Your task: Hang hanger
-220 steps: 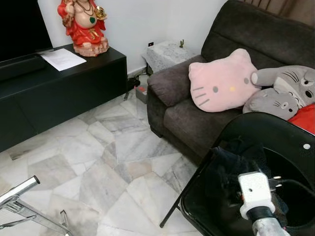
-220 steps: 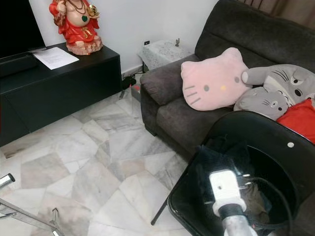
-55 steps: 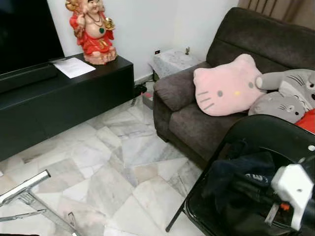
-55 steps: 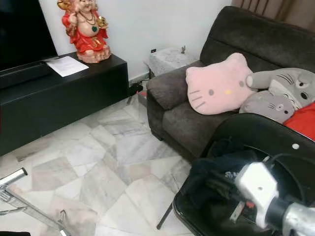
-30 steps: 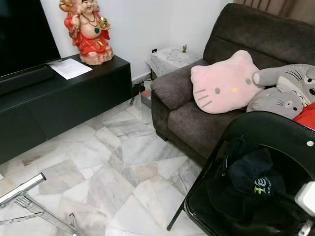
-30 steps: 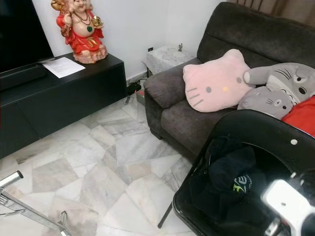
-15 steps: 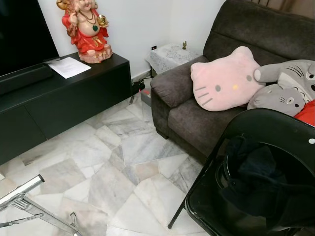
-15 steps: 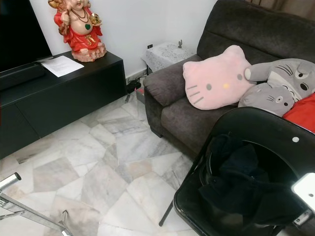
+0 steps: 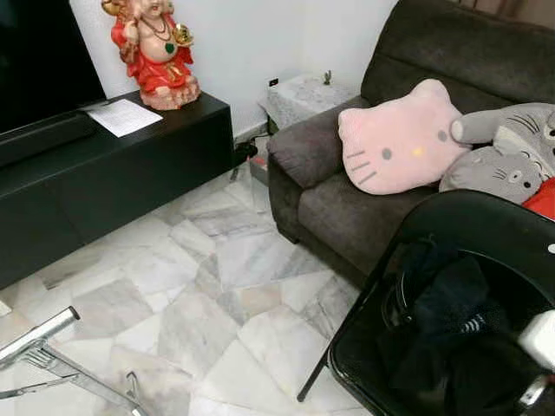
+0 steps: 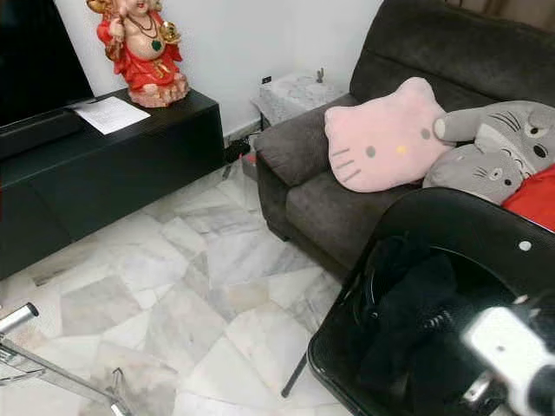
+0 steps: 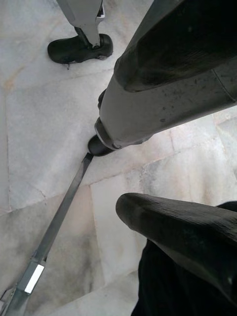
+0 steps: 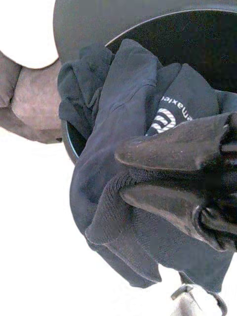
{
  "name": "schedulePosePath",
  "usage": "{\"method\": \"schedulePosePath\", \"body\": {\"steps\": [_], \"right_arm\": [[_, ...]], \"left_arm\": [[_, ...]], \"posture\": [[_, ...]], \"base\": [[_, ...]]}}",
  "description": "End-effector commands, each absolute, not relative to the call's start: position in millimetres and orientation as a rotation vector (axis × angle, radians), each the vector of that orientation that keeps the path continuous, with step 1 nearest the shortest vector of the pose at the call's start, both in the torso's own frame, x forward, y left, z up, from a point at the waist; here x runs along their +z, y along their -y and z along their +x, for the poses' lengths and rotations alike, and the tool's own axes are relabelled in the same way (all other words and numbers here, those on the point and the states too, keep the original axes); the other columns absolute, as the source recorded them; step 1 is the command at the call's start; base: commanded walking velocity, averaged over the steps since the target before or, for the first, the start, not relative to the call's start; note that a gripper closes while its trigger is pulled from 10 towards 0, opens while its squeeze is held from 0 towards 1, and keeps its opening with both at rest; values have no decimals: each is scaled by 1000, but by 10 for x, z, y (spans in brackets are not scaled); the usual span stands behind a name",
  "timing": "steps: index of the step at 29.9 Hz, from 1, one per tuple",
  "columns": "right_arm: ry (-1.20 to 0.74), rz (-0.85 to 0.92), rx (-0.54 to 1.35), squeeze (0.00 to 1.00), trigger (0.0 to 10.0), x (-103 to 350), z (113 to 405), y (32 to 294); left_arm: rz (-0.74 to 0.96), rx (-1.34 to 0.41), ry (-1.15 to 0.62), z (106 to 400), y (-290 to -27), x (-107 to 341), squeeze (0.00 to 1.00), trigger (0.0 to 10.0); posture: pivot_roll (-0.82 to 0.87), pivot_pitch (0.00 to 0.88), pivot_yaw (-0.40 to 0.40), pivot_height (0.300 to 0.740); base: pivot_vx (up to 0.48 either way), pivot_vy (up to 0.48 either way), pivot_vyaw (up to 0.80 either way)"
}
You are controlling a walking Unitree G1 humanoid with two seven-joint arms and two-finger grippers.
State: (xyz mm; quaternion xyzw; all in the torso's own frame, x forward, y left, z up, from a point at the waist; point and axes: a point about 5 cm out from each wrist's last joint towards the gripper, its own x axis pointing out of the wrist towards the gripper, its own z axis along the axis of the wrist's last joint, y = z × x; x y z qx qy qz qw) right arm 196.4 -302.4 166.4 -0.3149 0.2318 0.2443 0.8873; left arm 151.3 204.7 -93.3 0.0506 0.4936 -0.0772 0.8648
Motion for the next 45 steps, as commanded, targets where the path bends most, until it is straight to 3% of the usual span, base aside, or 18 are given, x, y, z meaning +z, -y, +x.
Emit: {"method": "schedulePosePath", "body": {"steps": [1,2,3,4,5,6,7,8,10,11,12,20,21,22,23,24,25,45], "right_arm": [[-493,-662,510,0,0,1635,1969,3028],[-496,-664,510,0,0,1625,1976,3027],[-507,-675,494,0,1216,1600,1991,3048],[-512,-681,485,0,1216,1591,1997,3059],[-518,-682,476,0,4588,1580,2003,3073],[-523,-683,472,0,4784,1571,2007,3083],[-525,-685,466,0,9725,1559,2017,3094],[-521,-689,460,0,8353,1554,2027,3100],[-519,-694,454,0,8078,1551,2039,3103],[-516,-698,447,0,9412,1550,2046,3105],[-510,-699,442,0,10000,1547,2059,3104],[-480,-693,319,0,10000,1525,2205,3189],[-481,-680,318,39,10000,1517,2212,3186],[-480,-671,325,639,10000,1510,2220,3171],[-478,-664,326,824,10000,1505,2227,3163],[-477,-659,326,824,10000,1502,2231,3159],[-471,-657,326,1000,10000,1499,2252,3143],[-445,-666,296,1000,10000,1517,2308,3129]], "left_arm": [[99,-149,-1059,1444,-2064,-959,0,10000],[98,-147,-1059,1443,-2064,-959,0,10000],[97,-145,-1060,1442,-2065,-959,0,10000],[96,-145,-1060,1441,-2065,-960,0,10000],[96,-145,-1060,1441,-2065,-960,0,10000],[96,-145,-1060,1440,-2065,-960,0,10000],[96,-146,-1061,1439,-2065,-960,0,10000],[96,-146,-1061,1438,-2065,-961,0,10000],[96,-147,-1061,1438,-2064,-961,0,10000],[96,-147,-1060,1437,-2065,-961,0,10000],[96,-147,-1060,1435,-2065,-961,0,10000],[98,-145,-1061,1431,-2068,-963,0,10000],[98,-145,-1061,1429,-2068,-963,0,10000],[98,-145,-1062,1427,-2069,-964,0,10000],[98,-145,-1062,1426,-2069,-964,0,10000],[98,-145,-1062,1425,-2069,-964,0,10000],[98,-145,-1062,1424,-2069,-965,0,10000],[97,-143,-1062,1419,-2069,-967,0,10000]], "posture": [[-285,110,29,740],[-285,110,29,740],[-284,114,27,740],[-284,114,27,740],[-284,114,27,740],[-284,115,27,740],[-284,118,26,740],[-284,118,26,740],[-284,118,26,740],[-280,119,25,740],[-280,119,25,740],[-273,116,24,740],[-272,114,24,740],[-271,111,24,740],[-271,111,24,740],[-269,110,24,740],[-269,109,24,740],[-264,102,23,740]], "base": [[0,0,0],[0,0,0],[0,0,0],[0,0,0],[0,0,0],[0,0,0],[0,0,0],[0,0,0],[0,0,0],[0,0,0],[0,0,0],[0,0,0],[0,0,0],[0,0,0],[0,0,0],[0,0,0],[0,0,0],[0,0,0]]}}
